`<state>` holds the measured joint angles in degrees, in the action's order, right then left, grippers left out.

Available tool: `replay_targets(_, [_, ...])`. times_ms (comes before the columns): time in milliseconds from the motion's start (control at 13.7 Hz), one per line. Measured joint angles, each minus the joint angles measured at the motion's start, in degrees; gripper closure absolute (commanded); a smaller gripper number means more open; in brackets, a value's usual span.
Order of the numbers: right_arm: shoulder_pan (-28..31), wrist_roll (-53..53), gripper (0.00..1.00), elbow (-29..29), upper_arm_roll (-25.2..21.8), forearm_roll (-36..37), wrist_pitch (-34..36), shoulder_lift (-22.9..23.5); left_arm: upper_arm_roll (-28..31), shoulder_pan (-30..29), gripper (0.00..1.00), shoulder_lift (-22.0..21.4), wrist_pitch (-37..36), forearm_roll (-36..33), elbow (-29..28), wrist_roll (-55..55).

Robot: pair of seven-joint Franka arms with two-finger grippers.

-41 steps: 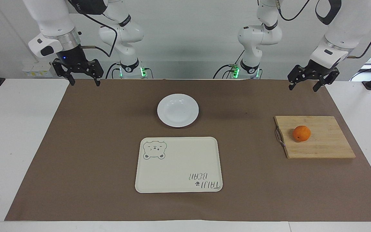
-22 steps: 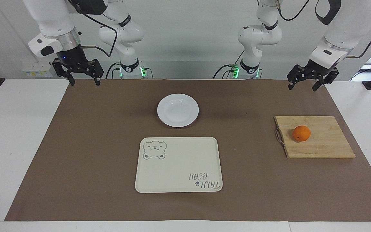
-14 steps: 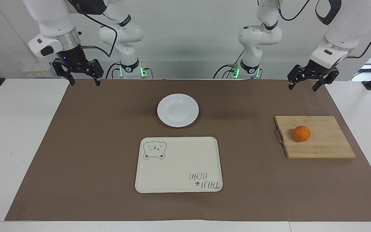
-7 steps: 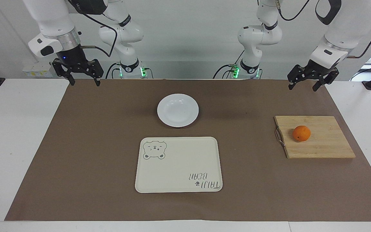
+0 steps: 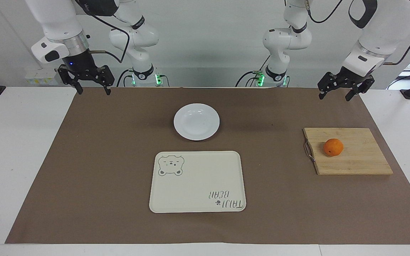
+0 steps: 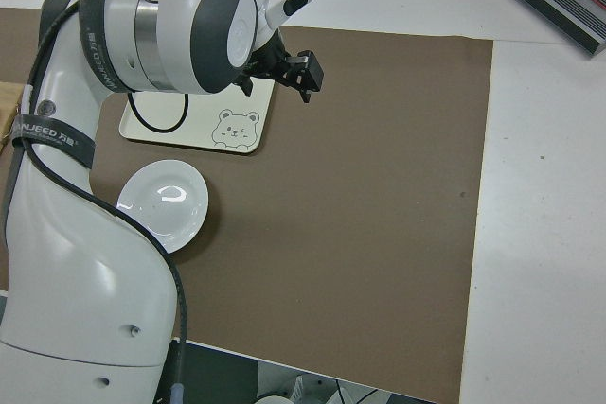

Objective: Place orange and plate with both arms

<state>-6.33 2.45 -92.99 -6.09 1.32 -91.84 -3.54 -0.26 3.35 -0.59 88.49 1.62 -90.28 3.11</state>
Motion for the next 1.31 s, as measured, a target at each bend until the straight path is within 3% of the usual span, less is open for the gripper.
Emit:
replay_targets(656, [0.0, 0.0, 0.0, 0.0, 0.0, 0.0, 0.0, 0.0, 0.35, -5.32, 0.0, 0.06, 6.77, -0.1, -5.62, 5.09])
replay_targets(1311, [0.0, 0.0, 0.0, 0.0, 0.0, 0.0, 0.0, 0.0, 0.5, -10.46, 0.0, 2.4, 23.8, -0.13, -18.5, 13.06])
